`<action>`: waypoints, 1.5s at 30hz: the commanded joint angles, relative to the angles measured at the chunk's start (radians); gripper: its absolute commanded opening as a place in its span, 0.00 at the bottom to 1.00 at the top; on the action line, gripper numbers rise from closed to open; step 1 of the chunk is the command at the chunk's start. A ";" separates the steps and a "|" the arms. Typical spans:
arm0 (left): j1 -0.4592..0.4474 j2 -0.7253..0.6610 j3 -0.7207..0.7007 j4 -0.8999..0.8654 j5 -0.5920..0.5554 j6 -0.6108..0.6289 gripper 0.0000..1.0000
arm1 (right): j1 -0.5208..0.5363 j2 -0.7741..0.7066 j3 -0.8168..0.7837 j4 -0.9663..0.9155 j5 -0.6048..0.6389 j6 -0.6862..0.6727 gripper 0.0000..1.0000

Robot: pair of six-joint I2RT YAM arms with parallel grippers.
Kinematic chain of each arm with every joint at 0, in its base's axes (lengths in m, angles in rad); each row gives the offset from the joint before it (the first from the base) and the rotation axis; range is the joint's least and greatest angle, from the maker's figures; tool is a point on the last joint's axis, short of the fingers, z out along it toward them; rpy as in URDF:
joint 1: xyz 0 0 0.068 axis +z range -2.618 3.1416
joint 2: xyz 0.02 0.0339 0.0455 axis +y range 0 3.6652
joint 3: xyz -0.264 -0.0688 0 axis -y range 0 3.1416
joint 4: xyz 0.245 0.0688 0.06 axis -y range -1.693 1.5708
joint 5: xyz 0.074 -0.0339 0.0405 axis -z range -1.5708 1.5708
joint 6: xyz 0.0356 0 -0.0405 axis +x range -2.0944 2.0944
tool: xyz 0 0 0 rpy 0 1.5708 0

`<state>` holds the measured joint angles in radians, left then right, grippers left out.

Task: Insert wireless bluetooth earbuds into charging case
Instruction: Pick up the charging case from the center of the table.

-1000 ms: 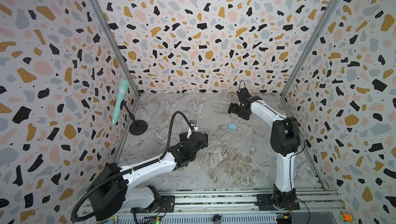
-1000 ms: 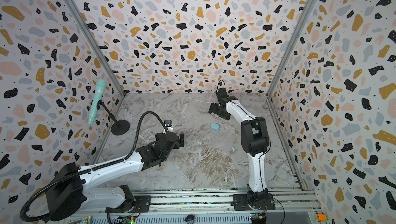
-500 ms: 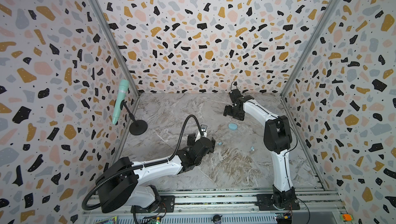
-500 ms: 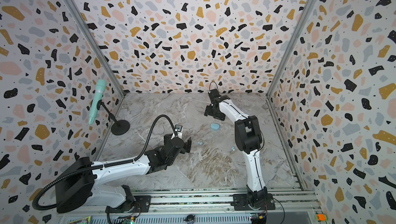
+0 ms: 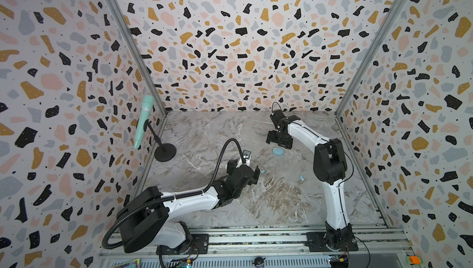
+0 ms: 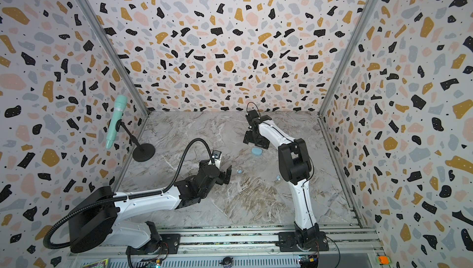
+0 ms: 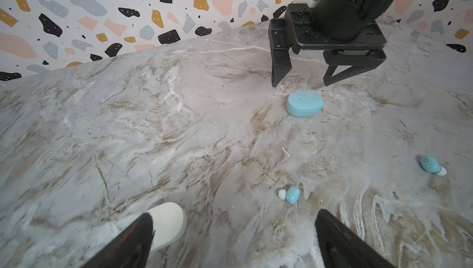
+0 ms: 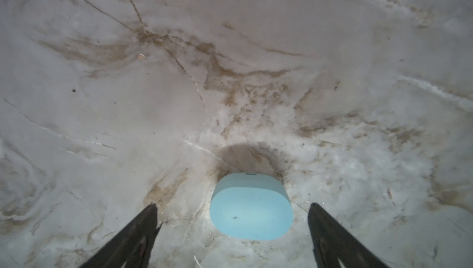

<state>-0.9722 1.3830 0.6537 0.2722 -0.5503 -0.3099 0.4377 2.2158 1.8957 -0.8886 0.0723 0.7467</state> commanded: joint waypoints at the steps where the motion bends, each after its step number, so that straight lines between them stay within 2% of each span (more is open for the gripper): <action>1: -0.007 0.004 -0.017 0.037 0.002 0.002 1.00 | 0.004 0.005 -0.022 -0.062 0.025 0.021 0.91; 13: -0.010 0.034 0.001 0.020 -0.002 -0.008 1.00 | 0.012 0.005 -0.047 -0.035 0.013 0.007 0.85; 20: -0.011 0.045 -0.001 0.017 -0.014 -0.007 1.00 | 0.013 0.012 -0.052 -0.031 0.009 0.008 0.75; 35: -0.011 0.056 0.001 0.014 -0.022 -0.011 1.00 | 0.009 0.018 -0.057 -0.017 -0.006 0.000 0.62; 45: -0.013 0.053 -0.002 0.013 -0.027 -0.014 1.00 | 0.003 0.017 -0.070 -0.010 -0.019 0.000 0.65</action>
<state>-0.9783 1.4338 0.6487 0.2668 -0.5594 -0.3149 0.4442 2.2398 1.8450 -0.8913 0.0608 0.7509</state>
